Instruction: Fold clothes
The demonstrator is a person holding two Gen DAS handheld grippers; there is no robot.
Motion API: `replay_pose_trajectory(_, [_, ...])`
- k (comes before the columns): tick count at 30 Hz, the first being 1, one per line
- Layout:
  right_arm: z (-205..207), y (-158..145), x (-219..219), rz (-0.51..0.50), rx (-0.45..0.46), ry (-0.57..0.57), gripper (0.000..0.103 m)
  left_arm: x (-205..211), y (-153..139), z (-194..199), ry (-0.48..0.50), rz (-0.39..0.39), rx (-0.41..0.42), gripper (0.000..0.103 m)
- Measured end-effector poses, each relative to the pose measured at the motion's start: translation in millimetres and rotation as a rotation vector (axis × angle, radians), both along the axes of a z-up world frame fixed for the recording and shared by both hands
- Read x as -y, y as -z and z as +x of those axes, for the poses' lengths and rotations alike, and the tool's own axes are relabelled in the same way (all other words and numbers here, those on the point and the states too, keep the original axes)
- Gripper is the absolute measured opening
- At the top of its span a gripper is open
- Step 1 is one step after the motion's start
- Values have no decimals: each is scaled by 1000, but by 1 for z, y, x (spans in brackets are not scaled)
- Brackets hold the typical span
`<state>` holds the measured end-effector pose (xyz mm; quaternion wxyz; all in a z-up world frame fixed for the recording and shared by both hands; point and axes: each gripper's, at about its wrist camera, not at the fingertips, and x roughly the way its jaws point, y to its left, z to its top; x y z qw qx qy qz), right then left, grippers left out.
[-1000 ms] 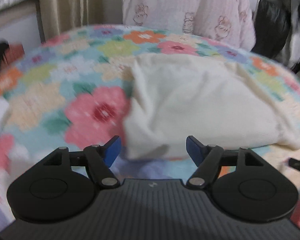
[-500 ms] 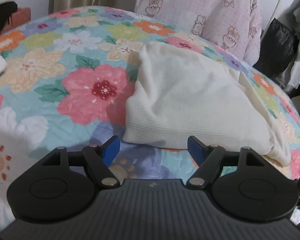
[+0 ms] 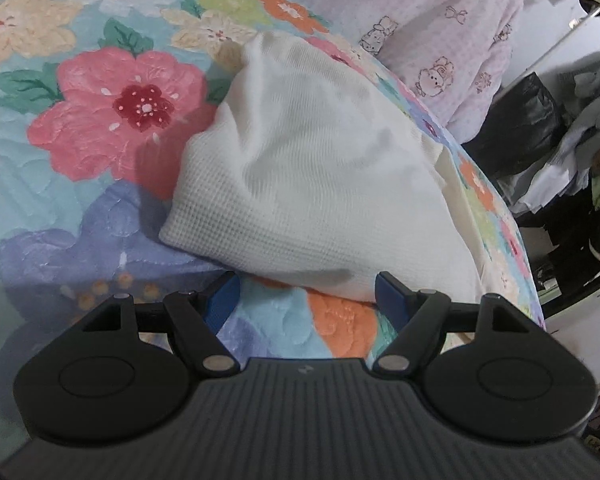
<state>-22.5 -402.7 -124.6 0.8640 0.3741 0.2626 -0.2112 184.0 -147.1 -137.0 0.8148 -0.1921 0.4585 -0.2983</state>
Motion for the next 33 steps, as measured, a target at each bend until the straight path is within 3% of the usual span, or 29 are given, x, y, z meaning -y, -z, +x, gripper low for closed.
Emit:
replay_pose_trajectory(8, [21, 4, 18, 69, 59, -14, 93, 6, 6, 17, -17, -37, -21, 79])
replay_pose_trajectory(12, [37, 6, 31, 105, 98, -14, 94, -10, 9, 22, -74, -120, -91, 79])
replay_pose_trajectory(16, [52, 10, 46, 207, 143, 17, 97, -31, 10, 23, -139, -179, -147, 79])
replay_pose_trajectory(22, [65, 10, 46, 180, 130, -5, 99, -44, 8, 27, -182, -195, -158, 79])
replay_pose_trajectory(27, [60, 5, 42, 117, 106, -55, 98, -38, 10, 30, -180, -147, -171, 79])
replay_pose_trajectory(33, [40, 12, 50, 170, 149, -44, 98, -49, 17, 28, -187, -249, -299, 82])
